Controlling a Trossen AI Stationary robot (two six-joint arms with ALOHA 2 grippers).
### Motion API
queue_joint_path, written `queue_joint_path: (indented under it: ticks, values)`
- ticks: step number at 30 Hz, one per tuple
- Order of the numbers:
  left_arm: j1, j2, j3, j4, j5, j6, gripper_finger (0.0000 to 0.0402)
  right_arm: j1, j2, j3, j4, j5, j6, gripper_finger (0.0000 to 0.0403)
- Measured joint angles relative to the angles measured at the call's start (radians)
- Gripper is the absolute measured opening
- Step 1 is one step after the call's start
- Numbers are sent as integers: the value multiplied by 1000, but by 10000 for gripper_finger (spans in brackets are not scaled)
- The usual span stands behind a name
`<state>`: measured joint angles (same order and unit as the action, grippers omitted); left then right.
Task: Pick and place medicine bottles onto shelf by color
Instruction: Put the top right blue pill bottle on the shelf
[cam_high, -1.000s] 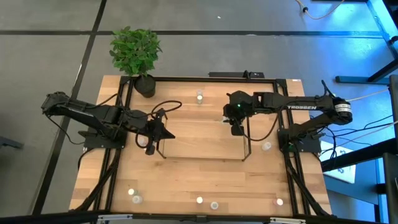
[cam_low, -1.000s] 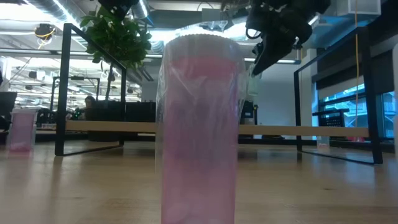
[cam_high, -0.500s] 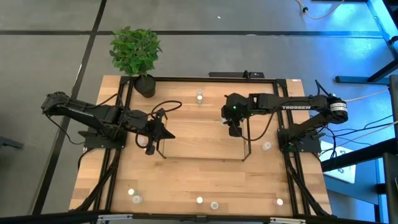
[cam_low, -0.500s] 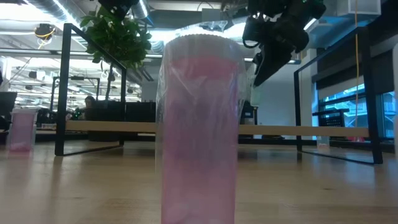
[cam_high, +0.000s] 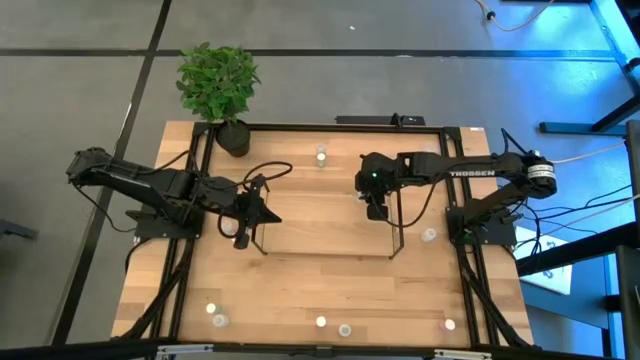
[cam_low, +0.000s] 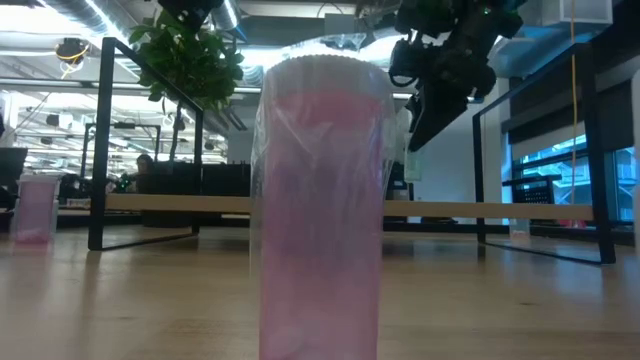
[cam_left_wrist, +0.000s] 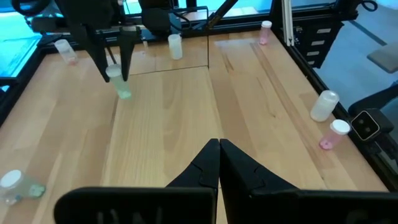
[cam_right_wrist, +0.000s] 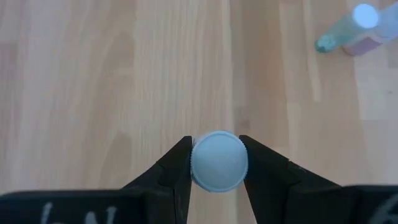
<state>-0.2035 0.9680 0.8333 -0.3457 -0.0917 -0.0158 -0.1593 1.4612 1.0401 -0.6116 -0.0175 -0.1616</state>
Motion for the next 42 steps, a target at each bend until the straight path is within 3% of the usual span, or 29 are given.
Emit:
queue_joint_path:
  ticks: [6,11,22,42]
  values:
    - [0,0,0,0,0,0,0,11,30,0,1,2,0,124]
    - [0,0,0,-1,0,0,0,35,31,0,-7,70,4,124]
    - [0,0,0,-1,0,0,0,43,27,-95,85,70,79,124]
    - [0,0,0,-1,0,0,0,43,26,-93,77,69,79,125]
